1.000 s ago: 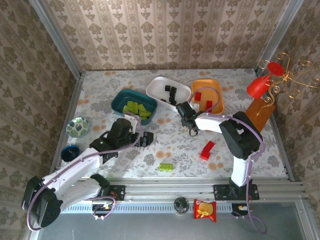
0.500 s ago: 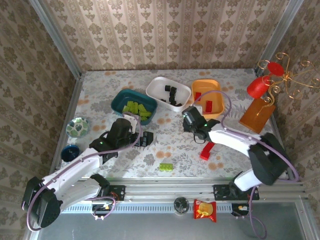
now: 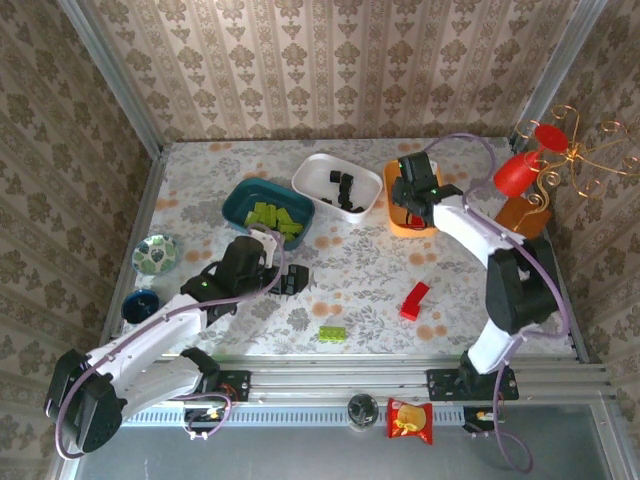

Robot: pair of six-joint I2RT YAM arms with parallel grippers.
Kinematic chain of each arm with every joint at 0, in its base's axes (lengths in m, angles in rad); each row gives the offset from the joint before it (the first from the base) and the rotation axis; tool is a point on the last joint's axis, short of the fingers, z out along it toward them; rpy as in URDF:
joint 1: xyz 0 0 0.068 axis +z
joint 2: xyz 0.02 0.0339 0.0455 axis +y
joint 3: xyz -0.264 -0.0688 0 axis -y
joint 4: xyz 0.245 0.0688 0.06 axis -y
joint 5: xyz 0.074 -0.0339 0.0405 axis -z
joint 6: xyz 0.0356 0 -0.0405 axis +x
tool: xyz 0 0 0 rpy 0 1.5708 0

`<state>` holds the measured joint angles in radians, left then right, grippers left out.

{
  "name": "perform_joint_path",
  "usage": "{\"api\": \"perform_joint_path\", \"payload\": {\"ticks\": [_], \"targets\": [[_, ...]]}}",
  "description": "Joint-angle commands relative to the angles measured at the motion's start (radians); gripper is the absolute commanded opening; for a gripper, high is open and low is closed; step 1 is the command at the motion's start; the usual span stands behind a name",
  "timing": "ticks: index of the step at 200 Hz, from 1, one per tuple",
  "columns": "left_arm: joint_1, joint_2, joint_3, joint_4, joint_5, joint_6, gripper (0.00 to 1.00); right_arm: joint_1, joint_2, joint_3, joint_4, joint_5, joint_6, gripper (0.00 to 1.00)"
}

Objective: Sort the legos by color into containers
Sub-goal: Place the lego in the container, then pick up the lego from the bottom-center of the table.

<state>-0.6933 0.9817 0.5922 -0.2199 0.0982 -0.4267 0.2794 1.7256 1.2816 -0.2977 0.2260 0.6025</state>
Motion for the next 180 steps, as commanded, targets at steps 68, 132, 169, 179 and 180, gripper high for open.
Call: {"api": "perform_joint_path", "payload": {"ticks": [68,132,169,179,180], "targets": [[-0.005,-0.052,0.048,-0.007,-0.019,-0.007,1.0,0.032,-0.251,-0.194,-0.187,-0.086,0.019,0.77],[0.003,-0.043,0.023,0.031,-0.049,-0.015,1.0,0.238,-0.642,-0.639,-0.44,-0.202,0.185,0.82],[0.007,0.002,0.035,0.06,-0.018,-0.02,1.0,0.282,-0.639,-0.708,-0.468,-0.225,0.185,0.9],[0.006,0.017,0.04,0.06,-0.013,-0.02,1.0,0.286,-0.617,-0.705,-0.46,-0.222,0.18,0.9],[0.006,0.018,0.04,0.059,-0.012,-0.02,1.0,0.286,-0.614,-0.705,-0.458,-0.222,0.18,0.9]]}}
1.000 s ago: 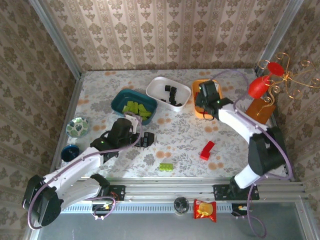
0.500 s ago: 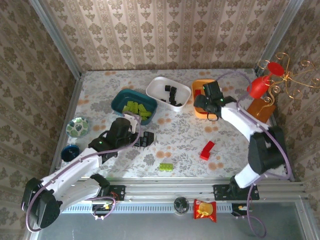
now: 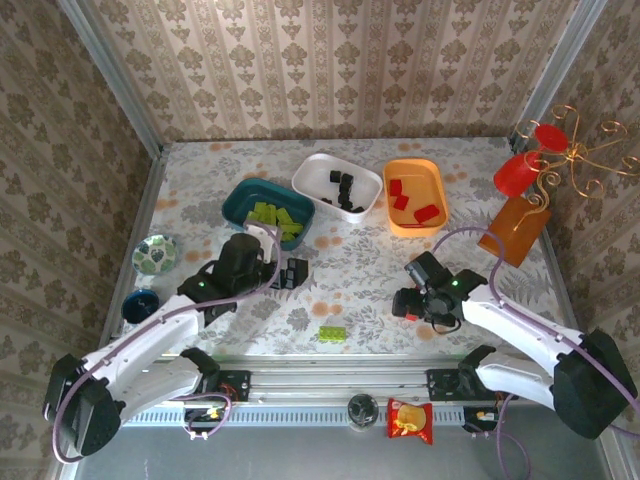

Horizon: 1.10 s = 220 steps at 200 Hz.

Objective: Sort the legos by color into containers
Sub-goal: Pick up the lego from the bottom-center of the table, then place the lego in the container.

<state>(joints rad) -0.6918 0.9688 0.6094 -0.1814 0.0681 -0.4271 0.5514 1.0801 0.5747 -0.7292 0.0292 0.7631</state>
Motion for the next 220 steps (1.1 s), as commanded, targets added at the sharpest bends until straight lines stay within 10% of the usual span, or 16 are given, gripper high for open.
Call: {"api": "perform_joint_path", "payload": {"ticks": [1,125,175,220], "targets": [[0.005,0.031,0.023,0.021,0.018,-0.02,1.0,0.014,0.033,0.003,-0.024,-0.025,0.019,0.89],[0.007,0.006,-0.013,0.024,0.015,-0.032,1.0,0.038,0.115,0.07,0.038,-0.06,-0.029,0.36],[0.006,-0.003,-0.001,0.017,0.019,-0.017,1.0,0.026,0.061,0.245,-0.002,-0.054,-0.117,0.32],[0.009,-0.002,0.036,-0.02,-0.002,0.008,1.0,-0.186,0.263,0.464,0.249,-0.027,-0.161,0.31]]}}
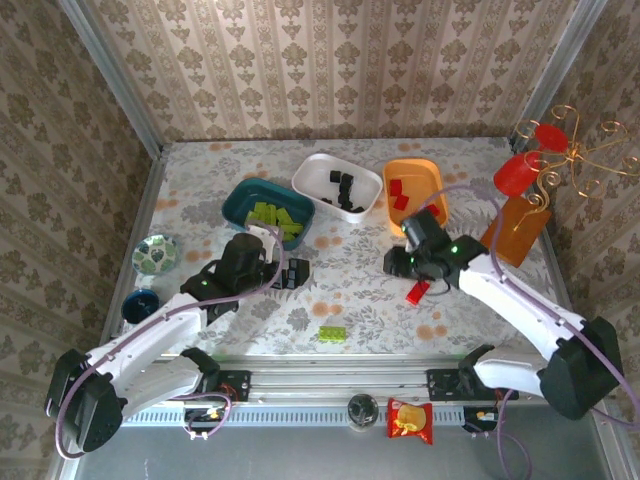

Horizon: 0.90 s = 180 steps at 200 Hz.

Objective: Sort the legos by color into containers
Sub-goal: Place the lego in the container.

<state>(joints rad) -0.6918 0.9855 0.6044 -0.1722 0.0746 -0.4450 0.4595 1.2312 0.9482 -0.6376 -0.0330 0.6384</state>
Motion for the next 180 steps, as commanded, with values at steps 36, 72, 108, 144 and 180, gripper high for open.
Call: {"api": "perform_joint_path", "payload": {"ticks": [36,72,108,144,180], "targets": [[0.008,-0.048,0.055,-0.073,-0.01,0.033,1.0,-0.167,0.391,0.336,0.21,0.188,-0.073,0.31],[0.008,-0.085,0.038,-0.069,-0.022,0.026,1.0,-0.219,0.571,0.481,0.204,0.253,-0.041,0.33],[0.011,-0.081,0.049,-0.067,-0.023,0.04,1.0,-0.228,0.657,0.586,0.125,0.262,-0.025,0.66],[0.011,-0.072,0.054,-0.061,-0.012,0.047,1.0,-0.226,0.51,0.494,0.153,0.258,-0.037,0.81],[0.009,-0.073,0.054,-0.05,-0.003,0.051,1.0,-0.201,0.285,0.305,0.073,0.216,-0.036,0.82]]}}
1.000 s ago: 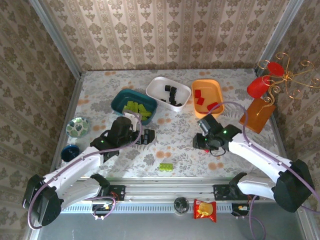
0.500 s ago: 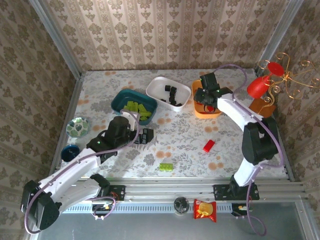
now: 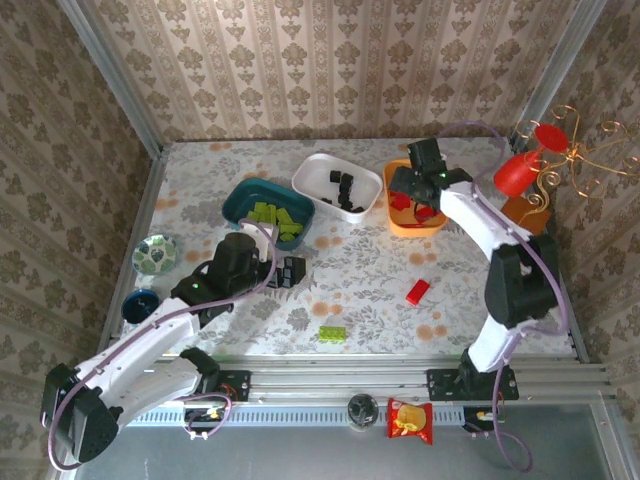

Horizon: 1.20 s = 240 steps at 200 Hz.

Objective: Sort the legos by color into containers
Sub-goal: Place the lego in the container, then pick up the lego from the bottom-right of the table.

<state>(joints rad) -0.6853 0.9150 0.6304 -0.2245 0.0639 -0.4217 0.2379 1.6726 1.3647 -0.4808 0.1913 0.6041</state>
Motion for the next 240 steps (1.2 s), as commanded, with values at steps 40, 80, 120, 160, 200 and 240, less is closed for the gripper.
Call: {"api": "perform_joint_path", "payload": {"ticks": [40,80,120,160,200,240], "targets": [[0.004,0.009,0.011,0.025,0.018,0.024,1.0,0.05,-0.419,-0.464,-0.167,-0.053,0.071,0.82],[0.004,0.069,0.001,0.079,0.062,-0.001,1.0,0.085,-0.462,-0.671,-0.165,-0.075,0.085,0.82],[0.001,0.091,-0.007,0.097,0.074,-0.019,1.0,0.157,-0.404,-0.723,-0.098,-0.084,0.112,0.8],[-0.002,0.093,-0.012,0.094,0.071,-0.024,1.0,0.176,-0.3,-0.702,-0.061,-0.087,0.106,0.73],[-0.002,0.091,-0.012,0.081,0.071,-0.017,1.0,0.19,-0.231,-0.652,-0.075,-0.093,0.093,0.47],[-0.005,0.097,-0.001,0.073,0.092,-0.002,1.0,0.19,-0.246,-0.626,-0.073,-0.106,0.07,0.28]]}}
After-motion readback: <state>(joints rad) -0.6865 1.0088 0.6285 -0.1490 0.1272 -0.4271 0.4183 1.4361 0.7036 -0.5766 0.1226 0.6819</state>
